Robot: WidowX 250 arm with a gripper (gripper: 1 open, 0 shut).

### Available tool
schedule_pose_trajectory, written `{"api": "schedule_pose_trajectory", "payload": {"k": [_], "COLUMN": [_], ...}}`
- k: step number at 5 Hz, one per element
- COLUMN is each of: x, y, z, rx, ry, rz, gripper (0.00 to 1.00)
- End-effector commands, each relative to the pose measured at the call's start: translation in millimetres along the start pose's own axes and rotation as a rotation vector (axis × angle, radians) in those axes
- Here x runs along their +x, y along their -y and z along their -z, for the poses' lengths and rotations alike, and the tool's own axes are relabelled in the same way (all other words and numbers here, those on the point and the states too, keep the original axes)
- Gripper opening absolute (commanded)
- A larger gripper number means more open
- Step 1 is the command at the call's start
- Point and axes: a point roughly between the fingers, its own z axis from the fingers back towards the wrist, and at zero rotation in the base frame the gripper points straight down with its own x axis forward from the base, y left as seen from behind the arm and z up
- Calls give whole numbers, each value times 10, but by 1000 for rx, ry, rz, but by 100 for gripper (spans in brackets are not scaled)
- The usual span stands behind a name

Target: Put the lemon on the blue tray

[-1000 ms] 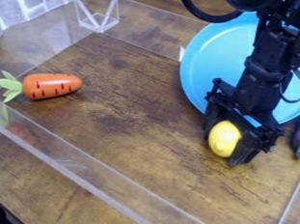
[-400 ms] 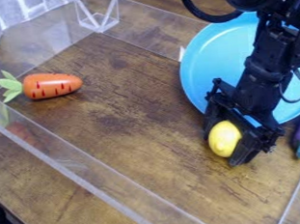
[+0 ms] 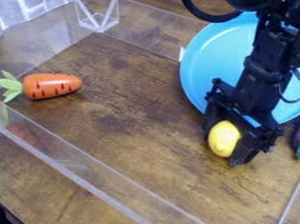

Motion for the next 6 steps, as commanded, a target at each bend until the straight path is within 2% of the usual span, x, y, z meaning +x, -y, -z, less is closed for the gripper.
{"api": "schedule_pose_trajectory", "payload": {"k": [1, 6], "x": [-39, -71], "y": [-195, -275], "z": [-136, -166], "rx": [10, 15], "ry": [32, 40], "rz": [-54, -75], "gripper": [0, 0]}}
